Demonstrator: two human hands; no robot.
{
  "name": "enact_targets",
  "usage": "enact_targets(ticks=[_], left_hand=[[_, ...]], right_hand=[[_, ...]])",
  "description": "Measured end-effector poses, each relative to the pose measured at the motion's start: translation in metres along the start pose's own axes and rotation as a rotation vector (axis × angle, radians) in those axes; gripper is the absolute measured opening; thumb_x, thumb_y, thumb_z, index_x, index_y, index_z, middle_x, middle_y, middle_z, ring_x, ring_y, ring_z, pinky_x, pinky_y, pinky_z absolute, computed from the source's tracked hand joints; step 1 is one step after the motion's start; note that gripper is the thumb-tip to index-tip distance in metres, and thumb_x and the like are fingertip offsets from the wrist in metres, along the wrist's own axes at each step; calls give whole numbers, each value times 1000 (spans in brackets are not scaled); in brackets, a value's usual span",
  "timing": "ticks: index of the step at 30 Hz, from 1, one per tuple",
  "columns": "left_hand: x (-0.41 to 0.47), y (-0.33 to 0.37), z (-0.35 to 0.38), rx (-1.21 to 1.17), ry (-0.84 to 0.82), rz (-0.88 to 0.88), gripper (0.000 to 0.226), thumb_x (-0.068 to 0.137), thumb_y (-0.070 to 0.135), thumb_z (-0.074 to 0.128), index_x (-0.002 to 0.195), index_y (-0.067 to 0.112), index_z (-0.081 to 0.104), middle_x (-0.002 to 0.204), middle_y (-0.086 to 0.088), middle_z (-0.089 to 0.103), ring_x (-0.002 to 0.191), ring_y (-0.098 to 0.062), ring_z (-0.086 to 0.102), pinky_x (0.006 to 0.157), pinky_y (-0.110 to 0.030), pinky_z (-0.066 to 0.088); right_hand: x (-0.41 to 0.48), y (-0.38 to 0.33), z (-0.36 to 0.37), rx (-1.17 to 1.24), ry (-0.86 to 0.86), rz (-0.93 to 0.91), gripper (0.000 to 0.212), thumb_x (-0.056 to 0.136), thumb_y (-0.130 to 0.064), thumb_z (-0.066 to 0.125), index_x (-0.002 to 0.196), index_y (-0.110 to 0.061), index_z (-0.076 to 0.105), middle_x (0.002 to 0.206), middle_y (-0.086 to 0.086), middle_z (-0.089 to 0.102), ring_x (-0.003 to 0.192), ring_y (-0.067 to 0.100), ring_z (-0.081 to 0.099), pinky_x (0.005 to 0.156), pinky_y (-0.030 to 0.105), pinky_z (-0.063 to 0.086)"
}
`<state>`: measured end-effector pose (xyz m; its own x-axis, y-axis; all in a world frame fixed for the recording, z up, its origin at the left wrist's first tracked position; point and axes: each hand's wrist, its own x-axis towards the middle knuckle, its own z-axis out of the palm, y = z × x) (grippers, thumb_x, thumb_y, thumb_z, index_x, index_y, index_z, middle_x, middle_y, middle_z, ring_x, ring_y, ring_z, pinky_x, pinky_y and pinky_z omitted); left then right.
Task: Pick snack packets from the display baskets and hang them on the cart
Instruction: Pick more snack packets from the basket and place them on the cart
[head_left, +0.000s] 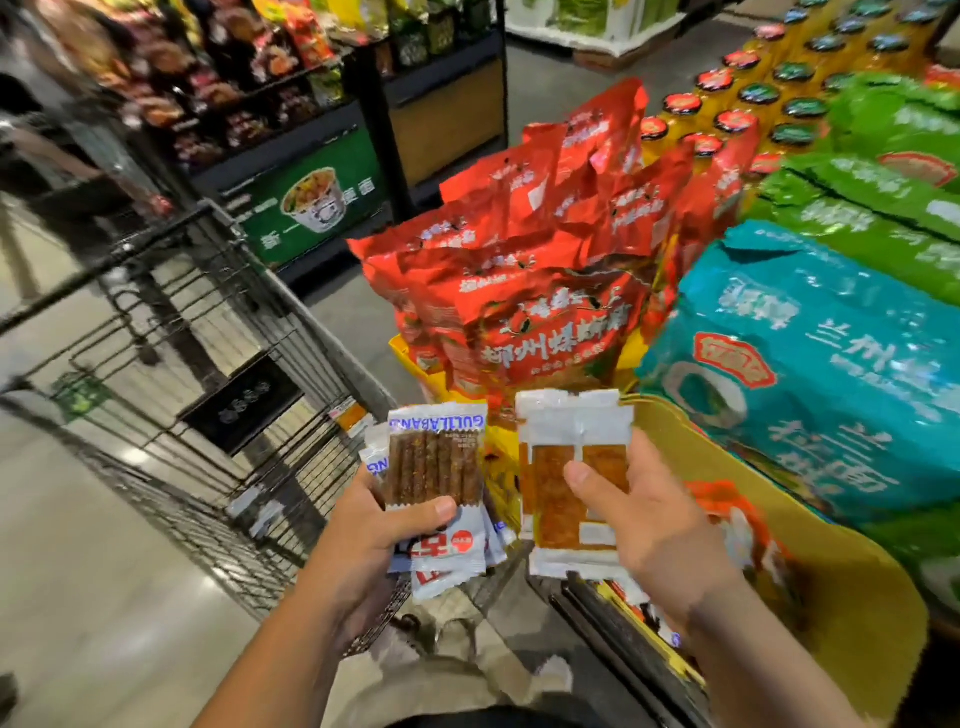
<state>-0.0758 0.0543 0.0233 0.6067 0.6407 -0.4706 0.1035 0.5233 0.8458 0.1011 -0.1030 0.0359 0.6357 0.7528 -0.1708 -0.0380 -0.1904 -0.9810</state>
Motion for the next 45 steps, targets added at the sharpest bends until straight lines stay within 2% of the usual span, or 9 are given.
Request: enact_targets(ticks=[3,7,13,19,22,25,36,42,45], left_hand=[[-12,0,-17,-3,65,12,76,50,4,88,120,2,59,98,-22,75,82,-34,74,64,-38,60],[-26,4,-49,-45,134,28,80,54,1,86,127,2,55,107,-25,73,91,-39,73,70,-41,60],[-39,9,-113,-122,192,19,82,52,0,87,127,6,54,109,-24,73,94,-40,73,70,-41,60],[-50,21,-202,-176,220,13,49,68,0,78,116,4,67,101,-22,76,83,-33,74,72,-41,63],[-57,24,-260,-192,271,-28,33,78,-4,75,108,9,69,99,-22,76,82,-34,74,72,-42,63],[-59,29,-321,-196,307,-37,34,84,-1,74,114,10,66,102,-23,76,91,-41,74,79,-47,62],[-28,47,-418,-306,315,-6,21,87,-3,68,104,8,69,99,-23,76,74,-31,75,62,-37,62],[3,31,-416,-369,409,-19,34,86,1,72,119,7,65,106,-24,74,91,-43,73,75,-50,63],[21,25,-413,-379,500,-36,28,87,-1,71,112,11,67,102,-22,75,86,-39,75,72,-47,63]], right_hand=[[12,1,31,-121,-102,-3,30,98,-27,62,121,-41,50,122,-31,58,114,-18,50,91,4,39],[21,-10,72,-142,-223,-18,32,98,-23,63,121,-43,51,118,-38,60,110,-22,51,90,6,40],[33,-22,148,-295,-336,-79,31,94,-35,66,123,-35,54,120,-19,65,117,3,58,107,41,44],[36,-22,247,-400,-409,-32,24,93,-23,72,108,-38,60,104,-27,70,100,-3,66,94,33,54],[36,-20,298,-385,-425,32,26,92,-18,73,113,-30,64,106,-12,75,100,8,70,93,40,57],[42,-19,339,-364,-391,73,22,93,-14,71,112,-26,66,101,-5,76,98,16,72,89,38,59],[71,-9,393,-169,-206,251,20,95,-13,67,113,-20,70,102,10,78,94,32,75,93,58,55],[113,5,395,-209,-202,286,20,97,-13,66,116,-15,68,101,9,78,94,28,75,90,50,58],[148,13,395,-234,-225,284,17,96,-11,66,113,-9,68,93,5,79,85,19,76,70,29,59]])
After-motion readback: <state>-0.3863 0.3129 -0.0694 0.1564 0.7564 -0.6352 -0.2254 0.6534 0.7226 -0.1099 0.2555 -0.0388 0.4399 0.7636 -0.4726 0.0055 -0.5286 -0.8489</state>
